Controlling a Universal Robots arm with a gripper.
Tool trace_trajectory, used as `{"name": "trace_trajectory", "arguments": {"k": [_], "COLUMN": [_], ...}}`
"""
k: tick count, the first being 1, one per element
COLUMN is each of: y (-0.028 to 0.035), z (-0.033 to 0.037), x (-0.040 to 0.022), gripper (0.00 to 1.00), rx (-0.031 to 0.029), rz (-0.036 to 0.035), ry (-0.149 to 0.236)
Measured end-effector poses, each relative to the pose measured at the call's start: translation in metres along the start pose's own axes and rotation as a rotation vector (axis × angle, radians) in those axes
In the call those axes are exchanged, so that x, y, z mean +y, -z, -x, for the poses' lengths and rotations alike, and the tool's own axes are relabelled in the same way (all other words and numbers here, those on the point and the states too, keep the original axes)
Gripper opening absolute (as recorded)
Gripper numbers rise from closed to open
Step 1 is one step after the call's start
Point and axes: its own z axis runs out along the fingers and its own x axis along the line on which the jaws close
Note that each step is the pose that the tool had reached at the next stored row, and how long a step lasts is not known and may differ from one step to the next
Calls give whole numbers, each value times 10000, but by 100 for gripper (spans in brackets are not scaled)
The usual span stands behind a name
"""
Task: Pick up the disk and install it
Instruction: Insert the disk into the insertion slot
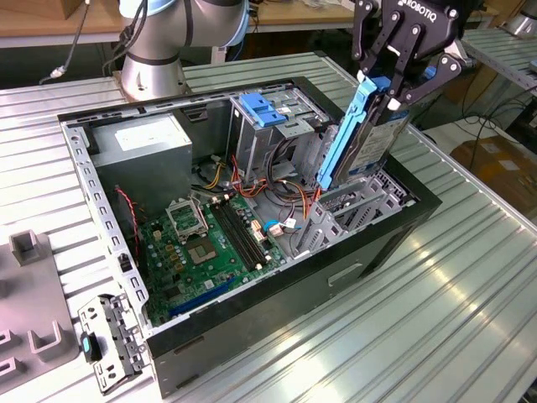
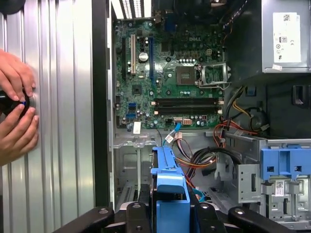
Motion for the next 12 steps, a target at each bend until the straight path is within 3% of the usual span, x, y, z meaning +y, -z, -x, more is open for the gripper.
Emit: {"name": "trace_trajectory", "arguments": {"k": [2,6,8,12], "y": [-58,-135,-184,-223], "z": [-3,-4,-17,-26], "x": [-14,-70,-71,-72], "gripper": [37,37,37,37], "rx": [36,194,193,190], "rz": [-1,-5,-5,-5], "ry": [-1,-2,1,1]}}
